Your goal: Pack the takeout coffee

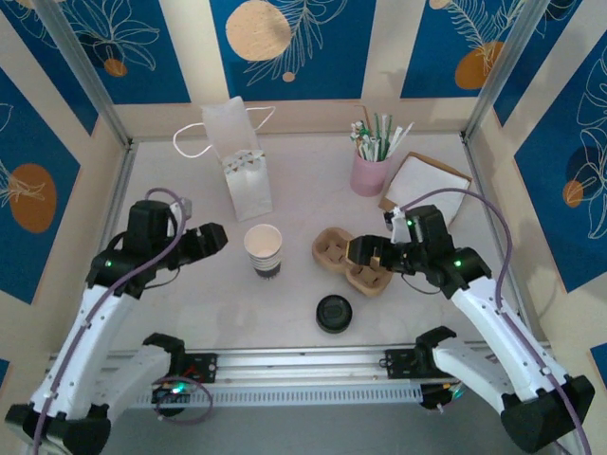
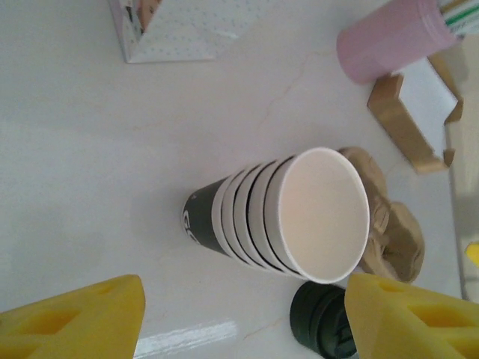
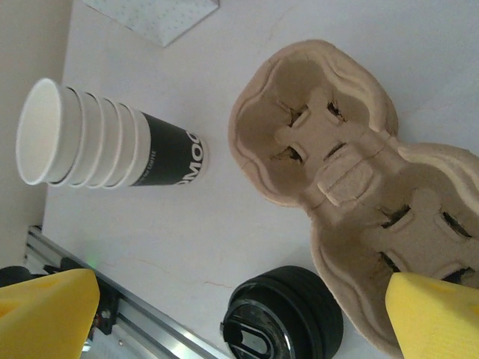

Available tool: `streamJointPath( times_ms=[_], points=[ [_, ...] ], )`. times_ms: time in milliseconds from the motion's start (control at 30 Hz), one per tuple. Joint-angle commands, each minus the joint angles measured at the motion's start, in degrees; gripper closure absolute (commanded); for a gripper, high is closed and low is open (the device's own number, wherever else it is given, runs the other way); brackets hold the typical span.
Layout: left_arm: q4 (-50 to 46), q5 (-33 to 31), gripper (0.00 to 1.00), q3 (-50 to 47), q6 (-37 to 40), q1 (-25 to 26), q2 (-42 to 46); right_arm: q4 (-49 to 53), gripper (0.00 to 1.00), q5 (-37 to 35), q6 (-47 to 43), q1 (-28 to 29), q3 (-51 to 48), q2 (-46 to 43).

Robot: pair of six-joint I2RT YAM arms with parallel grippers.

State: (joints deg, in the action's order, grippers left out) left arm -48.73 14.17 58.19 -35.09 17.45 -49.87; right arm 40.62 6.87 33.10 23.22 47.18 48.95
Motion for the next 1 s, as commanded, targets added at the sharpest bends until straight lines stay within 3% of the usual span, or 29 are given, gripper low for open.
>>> streamJointPath(
  times_ms=[0, 300, 533, 700, 833, 967],
  points=[
    [-6.2, -5.1, 0.33, 6.0, 4.5, 4.7, -4.2, 2.2, 0.01, -4.4, 0.2, 2.1, 1.7, 1.0],
    [-17.6, -17.9, 0.5, 18.8, 8.7, 14.4, -16.8, 2.7, 0.01, -7.0, 0.4, 4.3, 1.0, 1.6],
    [-15.9, -13.8, 0.68, 21.1, 8.7, 15.6, -25.0, 2.0, 0.01, -7.1, 0.2, 4.4, -0.6, 1.6],
    [-14.5, -9.8, 0.72, 22.3, 9.6, 15.6, -30.0, 1.8, 0.01, -7.4, 0.5, 4.4, -1.6, 0.3],
    [-15.5, -9.5, 0.82, 23.8, 10.4, 15.6, -33.7, 1.3, 0.01, -7.4, 1.1, 4.4, -2.7, -0.4],
    [-16.4, -9.7, 0.85, 25.2, 10.8, 15.6, -35.0, 1.3, 0.01, -7.5, 1.2, 4.4, -3.3, -1.1]
  ],
)
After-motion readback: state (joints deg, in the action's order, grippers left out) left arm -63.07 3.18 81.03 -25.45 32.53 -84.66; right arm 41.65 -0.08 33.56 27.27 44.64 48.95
